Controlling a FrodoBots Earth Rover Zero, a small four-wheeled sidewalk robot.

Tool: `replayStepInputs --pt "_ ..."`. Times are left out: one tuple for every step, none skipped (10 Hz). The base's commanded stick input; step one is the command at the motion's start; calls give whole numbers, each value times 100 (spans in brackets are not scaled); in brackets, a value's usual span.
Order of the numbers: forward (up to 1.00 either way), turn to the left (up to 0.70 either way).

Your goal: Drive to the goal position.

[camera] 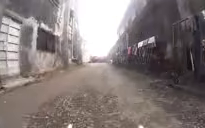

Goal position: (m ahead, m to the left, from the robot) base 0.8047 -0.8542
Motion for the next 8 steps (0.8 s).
replayStepInputs --pt "70 0" --pt "70 0" --pt "70 0" --pt "70 0" --pt "70 0" --pt "70 0" --pt "70 0" --pt "70 0"
